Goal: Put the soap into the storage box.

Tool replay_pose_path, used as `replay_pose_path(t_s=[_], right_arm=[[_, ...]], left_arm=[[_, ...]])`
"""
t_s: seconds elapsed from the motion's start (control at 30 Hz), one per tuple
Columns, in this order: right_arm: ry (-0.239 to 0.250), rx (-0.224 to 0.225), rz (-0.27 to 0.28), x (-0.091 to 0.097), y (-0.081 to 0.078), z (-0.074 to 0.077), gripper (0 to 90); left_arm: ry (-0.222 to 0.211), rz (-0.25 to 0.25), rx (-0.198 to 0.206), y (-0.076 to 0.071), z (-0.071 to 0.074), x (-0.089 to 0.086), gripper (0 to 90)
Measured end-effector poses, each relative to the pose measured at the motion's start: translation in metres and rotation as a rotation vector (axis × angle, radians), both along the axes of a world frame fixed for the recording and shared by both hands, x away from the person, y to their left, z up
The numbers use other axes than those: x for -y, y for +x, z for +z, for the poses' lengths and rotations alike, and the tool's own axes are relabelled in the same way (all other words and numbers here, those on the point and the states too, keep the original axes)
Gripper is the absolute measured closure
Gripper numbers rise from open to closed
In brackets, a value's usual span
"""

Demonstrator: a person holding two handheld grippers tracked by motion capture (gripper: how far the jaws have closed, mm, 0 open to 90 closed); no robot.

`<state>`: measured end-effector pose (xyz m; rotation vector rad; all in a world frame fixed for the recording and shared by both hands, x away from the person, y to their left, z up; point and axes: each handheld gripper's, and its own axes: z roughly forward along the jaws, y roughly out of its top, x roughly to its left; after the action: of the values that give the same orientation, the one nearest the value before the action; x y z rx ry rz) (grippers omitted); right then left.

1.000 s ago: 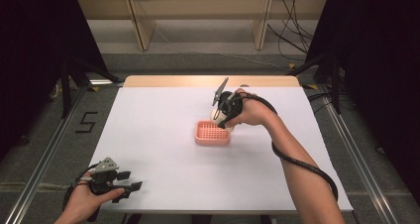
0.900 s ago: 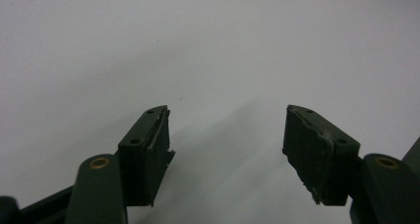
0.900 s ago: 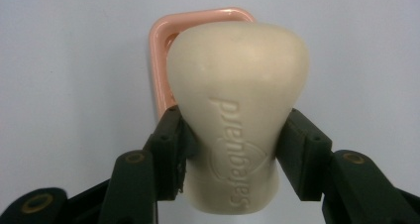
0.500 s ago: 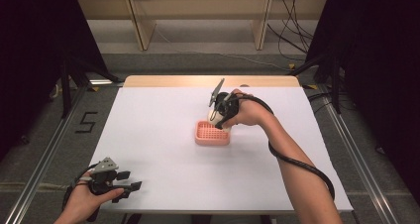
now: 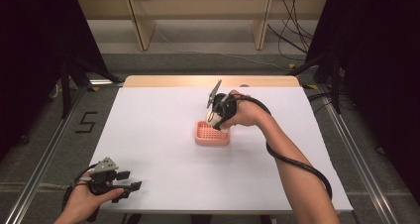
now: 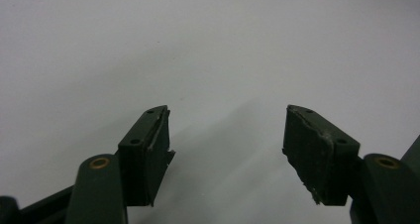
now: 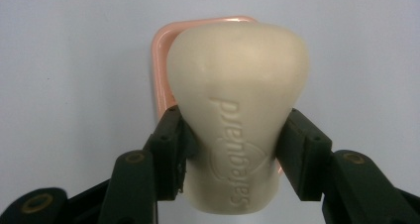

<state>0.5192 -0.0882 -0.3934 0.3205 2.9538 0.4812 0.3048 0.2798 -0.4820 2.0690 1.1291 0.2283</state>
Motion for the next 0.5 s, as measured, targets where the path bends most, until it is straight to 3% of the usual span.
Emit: replay_pose_path(t_s=[0.13,0.33,0.5], right_arm=[[0.007,0.013,0.027,-0.002,0.001,-0.002,50.4],[-0.002,-0.008,0.024,-0.005,-0.001,-0.009,50.4],[-0.011,0.0,0.033,-0.008,0.0,-0.011,50.4]], left_arm=[[-0.004,-0.002,0.0,0.0,-0.001,0.0,34.3],[-0.008,-0.001,0.0,0.0,-0.001,0.0,34.3],[0.002,0.001,0.0,0.0,0.0,0.0,34.3]])
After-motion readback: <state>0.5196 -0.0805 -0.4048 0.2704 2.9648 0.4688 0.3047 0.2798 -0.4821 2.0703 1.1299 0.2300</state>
